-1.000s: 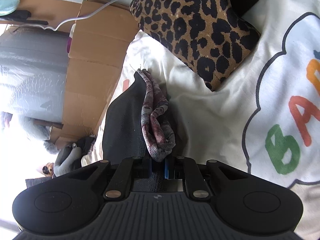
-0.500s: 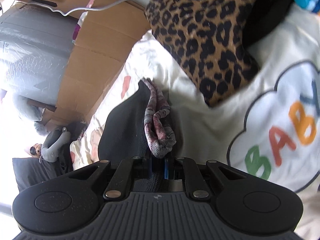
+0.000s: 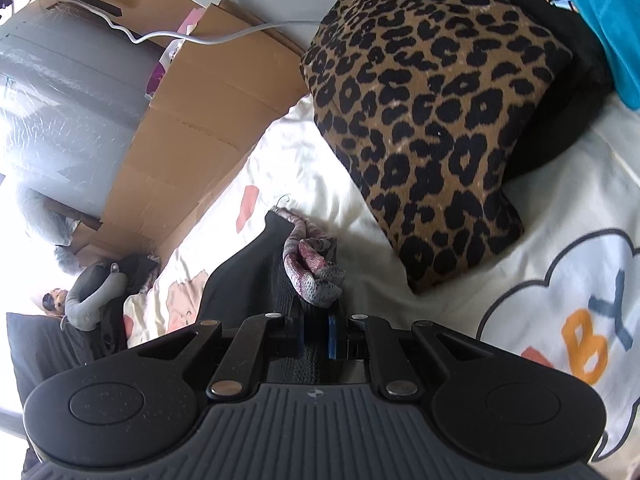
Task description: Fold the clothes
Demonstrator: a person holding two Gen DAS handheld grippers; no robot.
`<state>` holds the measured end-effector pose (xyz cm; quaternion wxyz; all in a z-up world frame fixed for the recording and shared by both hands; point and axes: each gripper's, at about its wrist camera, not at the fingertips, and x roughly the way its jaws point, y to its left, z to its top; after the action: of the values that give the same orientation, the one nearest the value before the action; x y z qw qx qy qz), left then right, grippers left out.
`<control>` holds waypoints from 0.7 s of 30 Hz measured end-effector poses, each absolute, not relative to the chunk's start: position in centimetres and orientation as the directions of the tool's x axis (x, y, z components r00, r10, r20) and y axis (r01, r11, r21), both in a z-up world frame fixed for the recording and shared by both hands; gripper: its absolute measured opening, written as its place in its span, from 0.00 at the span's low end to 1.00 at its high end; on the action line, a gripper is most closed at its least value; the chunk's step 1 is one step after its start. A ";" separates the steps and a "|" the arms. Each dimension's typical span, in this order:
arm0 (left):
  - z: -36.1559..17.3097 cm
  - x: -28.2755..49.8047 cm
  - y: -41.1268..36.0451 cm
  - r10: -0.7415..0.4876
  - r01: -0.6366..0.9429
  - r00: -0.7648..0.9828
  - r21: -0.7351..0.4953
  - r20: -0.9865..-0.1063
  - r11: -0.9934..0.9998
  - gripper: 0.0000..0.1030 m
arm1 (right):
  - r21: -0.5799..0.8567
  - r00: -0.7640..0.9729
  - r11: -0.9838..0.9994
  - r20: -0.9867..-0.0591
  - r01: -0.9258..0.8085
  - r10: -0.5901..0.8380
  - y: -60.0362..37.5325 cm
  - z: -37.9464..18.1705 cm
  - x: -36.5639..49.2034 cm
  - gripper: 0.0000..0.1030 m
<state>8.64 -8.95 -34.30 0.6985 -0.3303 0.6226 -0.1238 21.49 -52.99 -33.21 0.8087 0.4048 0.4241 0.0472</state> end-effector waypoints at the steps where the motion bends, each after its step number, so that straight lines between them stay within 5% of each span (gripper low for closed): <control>1: -34.6 8.5 -9.1 -0.584 -0.242 0.190 -0.614 -0.789 0.751 0.06 | 0.692 0.635 0.671 -0.650 0.267 0.417 -53.0 -33.2 21.6 0.09; 21: -40.9 7.7 -11.8 -0.589 -0.325 0.139 -0.599 -0.796 0.732 0.06 | 0.609 0.620 0.731 -0.711 0.307 0.332 -53.2 -34.3 23.2 0.08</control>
<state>7.68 -11.79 -40.89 0.6673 -0.3525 0.6486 -0.0987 23.21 -53.24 -34.33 0.8220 0.3668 0.4357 0.0075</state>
